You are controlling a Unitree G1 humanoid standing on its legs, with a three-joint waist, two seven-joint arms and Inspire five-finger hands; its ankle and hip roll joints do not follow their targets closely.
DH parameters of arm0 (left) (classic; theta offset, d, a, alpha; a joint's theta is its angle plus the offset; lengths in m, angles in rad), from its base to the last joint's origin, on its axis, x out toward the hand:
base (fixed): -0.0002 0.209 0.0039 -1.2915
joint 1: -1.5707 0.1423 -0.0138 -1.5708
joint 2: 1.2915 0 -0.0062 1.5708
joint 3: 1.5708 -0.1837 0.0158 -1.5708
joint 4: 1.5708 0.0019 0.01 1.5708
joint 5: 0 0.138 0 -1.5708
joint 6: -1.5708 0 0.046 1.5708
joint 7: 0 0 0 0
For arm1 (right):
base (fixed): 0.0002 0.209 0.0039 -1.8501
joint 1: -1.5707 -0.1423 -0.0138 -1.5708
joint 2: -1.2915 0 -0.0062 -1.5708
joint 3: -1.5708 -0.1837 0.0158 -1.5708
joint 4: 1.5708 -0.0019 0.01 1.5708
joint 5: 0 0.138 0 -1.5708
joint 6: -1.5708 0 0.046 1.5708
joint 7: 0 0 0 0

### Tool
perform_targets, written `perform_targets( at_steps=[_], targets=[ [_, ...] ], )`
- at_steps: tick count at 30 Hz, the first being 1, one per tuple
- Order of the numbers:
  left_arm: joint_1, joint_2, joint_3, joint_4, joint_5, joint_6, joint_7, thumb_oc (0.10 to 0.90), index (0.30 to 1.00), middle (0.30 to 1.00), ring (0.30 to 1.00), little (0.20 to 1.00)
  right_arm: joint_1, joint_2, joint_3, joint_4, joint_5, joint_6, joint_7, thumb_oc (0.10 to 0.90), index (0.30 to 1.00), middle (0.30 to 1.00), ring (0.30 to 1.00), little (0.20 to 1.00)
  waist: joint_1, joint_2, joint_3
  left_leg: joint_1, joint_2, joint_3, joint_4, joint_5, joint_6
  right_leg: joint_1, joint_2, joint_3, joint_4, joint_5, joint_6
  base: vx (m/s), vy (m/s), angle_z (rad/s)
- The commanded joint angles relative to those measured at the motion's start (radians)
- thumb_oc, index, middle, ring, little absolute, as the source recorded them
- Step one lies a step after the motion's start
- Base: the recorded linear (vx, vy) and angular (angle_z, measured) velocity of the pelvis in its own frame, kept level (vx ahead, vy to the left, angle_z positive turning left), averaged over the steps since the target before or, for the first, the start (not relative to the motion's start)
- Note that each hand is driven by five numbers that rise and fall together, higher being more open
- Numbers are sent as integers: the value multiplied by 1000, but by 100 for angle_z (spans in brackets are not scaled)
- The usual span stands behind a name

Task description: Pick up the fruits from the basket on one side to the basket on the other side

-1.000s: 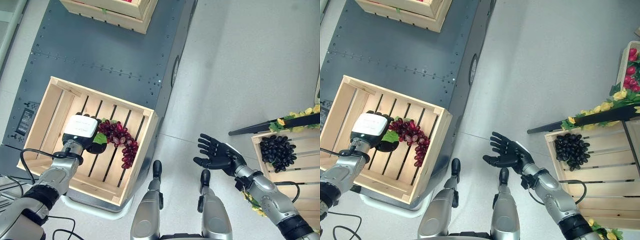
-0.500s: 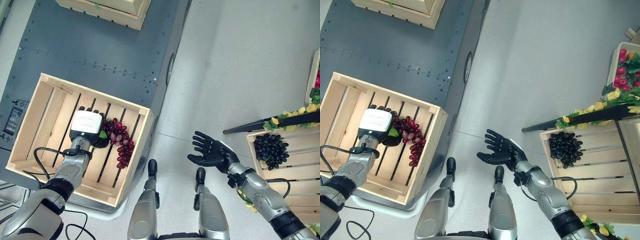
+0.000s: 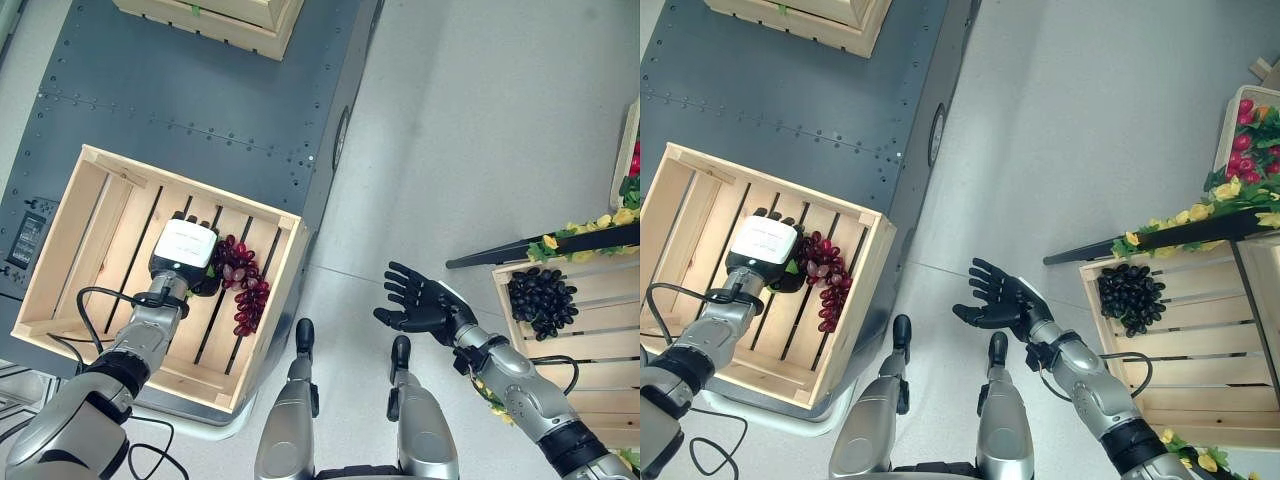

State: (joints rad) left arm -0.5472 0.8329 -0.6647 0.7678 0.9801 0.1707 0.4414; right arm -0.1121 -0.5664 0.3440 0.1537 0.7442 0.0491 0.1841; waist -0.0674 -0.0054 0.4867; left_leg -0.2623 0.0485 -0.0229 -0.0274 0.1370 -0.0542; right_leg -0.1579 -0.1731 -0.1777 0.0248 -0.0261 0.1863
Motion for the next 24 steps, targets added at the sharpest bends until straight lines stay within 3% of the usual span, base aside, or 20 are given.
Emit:
perform_targets(
  at_steps=[1,8,11,12,13,14,24],
  targets=[
    [-74,1,6,20,67,20,116,800,900,900,900,900,-1,13,9,-73,6,-83,-10,800,900,900,900,900,5,-24,-44,27,5,95,25,-68,-12,-178,54,50,139,48,-32,0,0,0],
    [-73,-5,13,24,92,-24,165,800,900,900,900,900,1,22,7,-68,3,-87,-11,800,900,900,900,900,7,-24,-45,33,4,93,22,-69,-12,-174,53,47,138,49,-30,0,0,0],
    [-75,-2,9,21,104,-45,131,800,900,900,900,900,1,25,5,-67,-2,-87,-13,800,900,900,900,900,7,-24,-45,35,4,94,23,-70,-11,-174,52,47,137,51,-30,1,3,2],
    [-75,-1,6,18,109,-50,114,723,785,785,785,785,2,25,5,-66,-3,-88,-14,800,900,900,900,900,7,-24,-46,35,4,94,21,-69,-11,-173,52,47,136,51,-30,0,0,0],
    [-76,-1,6,18,109,-51,111,585,578,578,578,578,2,25,5,-67,-3,-87,-14,800,900,900,900,900,6,-23,-46,35,4,94,20,-69,-11,-173,53,47,136,51,-30,0,0,0],
    [-76,-2,1,21,112,-58,102,400,300,300,300,300,0,25,6,-69,-2,-86,-20,800,900,900,900,900,6,-23,-46,37,4,95,18,-69,-11,-172,53,48,133,52,-28,0,0,0],
    [-71,5,0,5,122,-99,87,400,300,300,300,300,3,24,-3,-77,-2,-83,-28,800,900,900,900,900,6,-25,-42,42,5,96,20,-72,-11,-166,53,46,132,52,-26,0,0,0]
  ],
)
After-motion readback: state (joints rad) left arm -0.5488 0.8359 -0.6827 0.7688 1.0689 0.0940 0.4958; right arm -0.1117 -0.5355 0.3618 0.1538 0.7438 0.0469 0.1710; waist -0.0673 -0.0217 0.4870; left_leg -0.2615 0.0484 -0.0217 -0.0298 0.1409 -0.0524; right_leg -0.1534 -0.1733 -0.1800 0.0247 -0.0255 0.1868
